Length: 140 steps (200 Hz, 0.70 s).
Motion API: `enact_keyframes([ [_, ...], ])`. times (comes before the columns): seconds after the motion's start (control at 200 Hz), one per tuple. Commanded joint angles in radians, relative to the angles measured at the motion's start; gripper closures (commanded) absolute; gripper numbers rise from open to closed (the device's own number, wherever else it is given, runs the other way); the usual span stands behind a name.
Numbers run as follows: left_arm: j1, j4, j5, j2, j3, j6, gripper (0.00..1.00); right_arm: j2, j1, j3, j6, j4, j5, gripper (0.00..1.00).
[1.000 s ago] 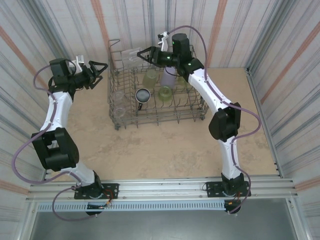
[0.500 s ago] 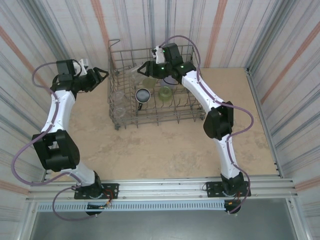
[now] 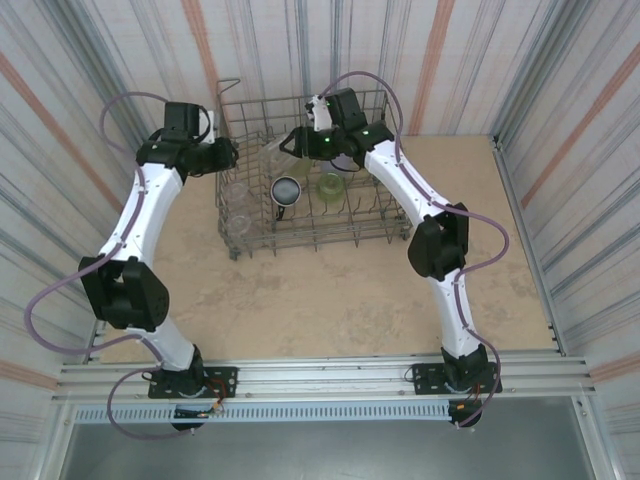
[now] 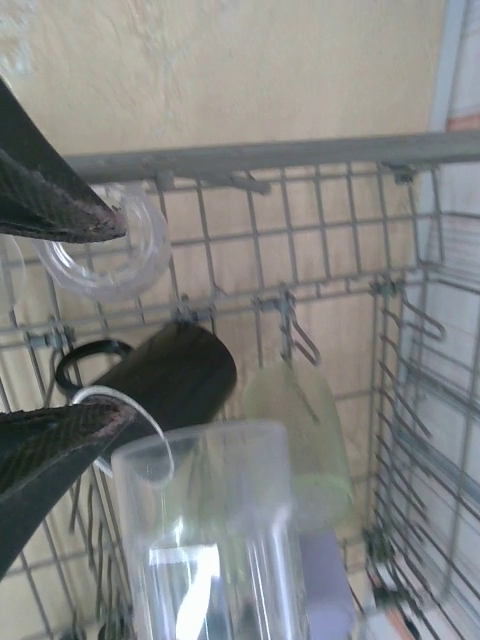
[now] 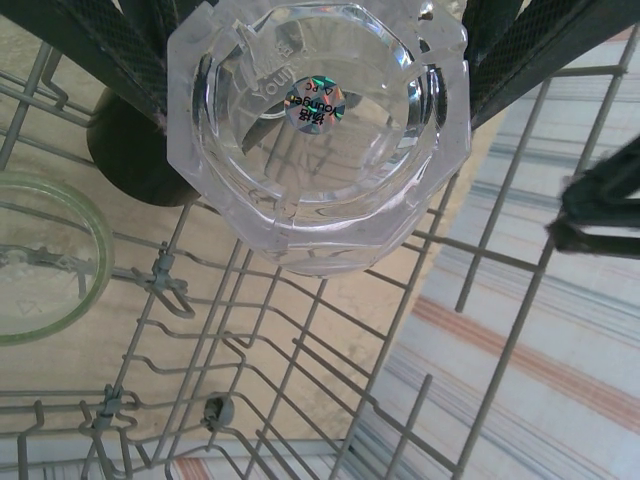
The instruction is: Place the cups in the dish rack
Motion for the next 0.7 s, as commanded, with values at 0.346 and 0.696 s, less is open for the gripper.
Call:
enact_keyframes([
  [0.346, -0.061, -0.045, -0.202, -0.126, -0.028, 0.044, 0.44, -0.105, 0.007, -0.047, -0.032, 0.017, 0.004, 0.68],
  [0.696, -0.066, -0.099, -0.259, -0.045, -0.026, 0.076, 0.51, -0.108, 0.011, -0.047, -0.034, 0.006, 0.007, 0.68],
])
